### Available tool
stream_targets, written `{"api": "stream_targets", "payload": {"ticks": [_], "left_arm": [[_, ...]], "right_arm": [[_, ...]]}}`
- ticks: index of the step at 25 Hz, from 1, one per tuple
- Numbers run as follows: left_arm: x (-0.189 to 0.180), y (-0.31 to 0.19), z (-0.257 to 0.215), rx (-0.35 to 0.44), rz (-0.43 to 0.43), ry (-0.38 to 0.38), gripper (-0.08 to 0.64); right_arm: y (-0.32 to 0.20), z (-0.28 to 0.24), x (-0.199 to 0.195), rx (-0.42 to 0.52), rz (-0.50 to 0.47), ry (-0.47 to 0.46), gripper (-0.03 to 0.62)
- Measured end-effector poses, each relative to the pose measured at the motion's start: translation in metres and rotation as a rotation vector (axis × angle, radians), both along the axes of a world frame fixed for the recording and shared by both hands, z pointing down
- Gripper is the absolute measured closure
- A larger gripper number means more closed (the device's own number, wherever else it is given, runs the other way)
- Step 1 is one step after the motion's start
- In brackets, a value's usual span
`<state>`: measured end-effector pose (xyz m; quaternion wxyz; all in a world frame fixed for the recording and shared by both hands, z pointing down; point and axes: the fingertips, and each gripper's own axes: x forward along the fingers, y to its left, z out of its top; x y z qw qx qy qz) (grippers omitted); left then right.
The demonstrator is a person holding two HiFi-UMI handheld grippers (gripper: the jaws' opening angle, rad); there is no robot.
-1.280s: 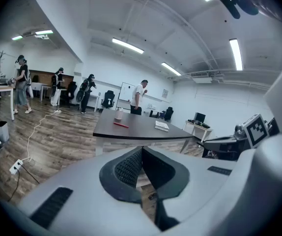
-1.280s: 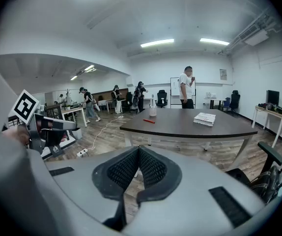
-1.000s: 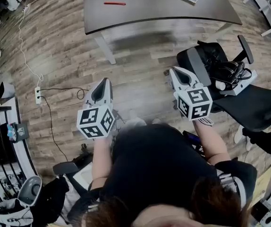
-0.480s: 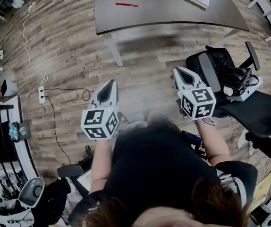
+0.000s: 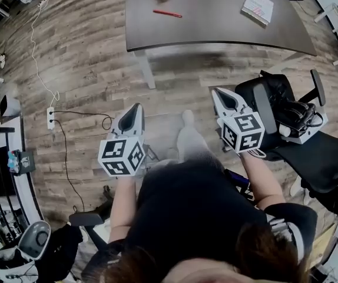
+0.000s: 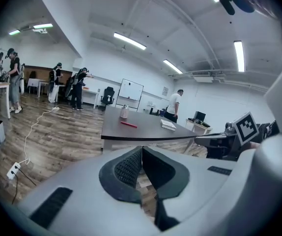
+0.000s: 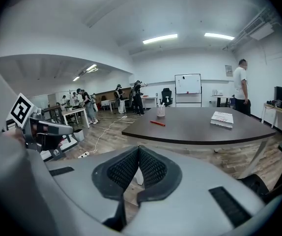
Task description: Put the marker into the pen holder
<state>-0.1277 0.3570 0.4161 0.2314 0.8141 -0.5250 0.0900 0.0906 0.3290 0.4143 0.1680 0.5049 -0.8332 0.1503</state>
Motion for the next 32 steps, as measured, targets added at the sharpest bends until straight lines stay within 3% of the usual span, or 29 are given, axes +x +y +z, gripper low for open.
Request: {"api": "stream_targets", "payload": {"ticks": [6, 21, 23, 32], "left_arm": [[0.002, -0.061, -0.004, 0.007, -0.039, 0.023, 0.532], [0.061, -0.219, 0.003, -0.027, -0.080, 0.010, 0.532], [0.068, -0.237, 0.005, -0.021, -0.086, -0.006, 0.532], [0.080, -0.293, 0.014, -0.041, -0.089, -0.054, 0.532]], "right_arm": [[-0.062, 0.004, -0.002, -0.008, -0.044, -0.011, 0.572], [-0.220, 0.023, 0.011, -0.070, -0.256, -0.002, 0.567], [-0.238, 0.027, 0.013, -0.072, -0.277, 0.000, 0.531], [-0.294, 0.045, 0.010, -0.111, -0.323, -0.009, 0.480]]}}
